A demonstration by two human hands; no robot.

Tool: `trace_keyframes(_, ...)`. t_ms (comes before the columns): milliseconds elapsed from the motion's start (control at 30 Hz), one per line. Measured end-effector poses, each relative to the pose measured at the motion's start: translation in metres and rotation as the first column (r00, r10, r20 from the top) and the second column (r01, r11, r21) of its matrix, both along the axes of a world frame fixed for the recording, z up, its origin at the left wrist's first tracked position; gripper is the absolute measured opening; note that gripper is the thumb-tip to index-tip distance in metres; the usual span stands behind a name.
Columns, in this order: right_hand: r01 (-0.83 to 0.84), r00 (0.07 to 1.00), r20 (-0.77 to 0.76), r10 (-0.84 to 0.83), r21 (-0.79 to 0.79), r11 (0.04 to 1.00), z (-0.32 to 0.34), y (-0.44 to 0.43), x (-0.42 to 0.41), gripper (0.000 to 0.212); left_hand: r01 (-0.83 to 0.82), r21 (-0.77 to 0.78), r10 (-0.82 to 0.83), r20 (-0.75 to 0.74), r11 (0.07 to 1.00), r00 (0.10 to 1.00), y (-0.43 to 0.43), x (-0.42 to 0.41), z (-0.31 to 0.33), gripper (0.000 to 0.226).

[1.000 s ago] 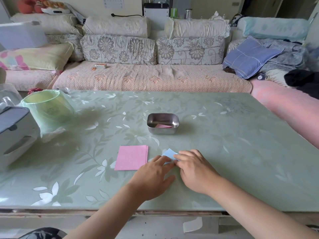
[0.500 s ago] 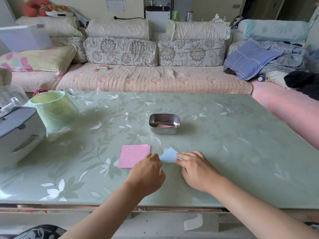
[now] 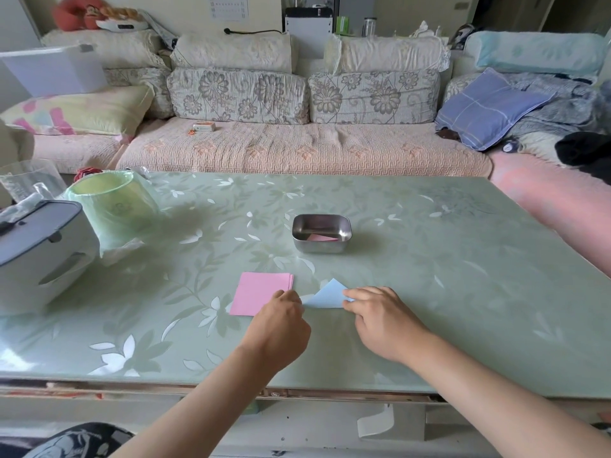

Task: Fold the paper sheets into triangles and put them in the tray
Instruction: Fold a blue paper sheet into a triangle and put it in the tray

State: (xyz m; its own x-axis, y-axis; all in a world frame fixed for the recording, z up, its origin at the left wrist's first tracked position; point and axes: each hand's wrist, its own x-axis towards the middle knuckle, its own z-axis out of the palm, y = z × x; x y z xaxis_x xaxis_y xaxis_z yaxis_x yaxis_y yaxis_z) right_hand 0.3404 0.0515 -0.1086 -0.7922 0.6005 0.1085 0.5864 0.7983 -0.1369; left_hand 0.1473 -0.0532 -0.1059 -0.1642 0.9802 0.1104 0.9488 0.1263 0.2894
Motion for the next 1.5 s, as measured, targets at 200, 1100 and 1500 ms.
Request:
trace_keyframes(200, 0.005, 1.0, 0.015, -0.005, 0.006, 1.0, -0.002, 0.002, -0.003, 0.046, -0.063, 0.14, 0.058, 0.04, 0.988, 0.997, 0.008, 0.001, -0.001, 0.022)
trace_keyframes(1100, 0.198, 0.979, 0.03, -0.199, 0.04, 0.979, 0.012, 0.002, 0.035, 0.043, 0.219, -0.006, -0.215, -0.213, 0.976, 0.953, 0.024, 0.035, -0.009, 0.052)
trace_keyframes(1500, 0.264, 0.964, -0.042, -0.264, 0.015, 0.964, 0.015, 0.015, 0.025, 0.027, 0.204, 0.083, -0.212, 0.113, 0.976, 0.971, 0.042, 0.013, -0.01, 0.038)
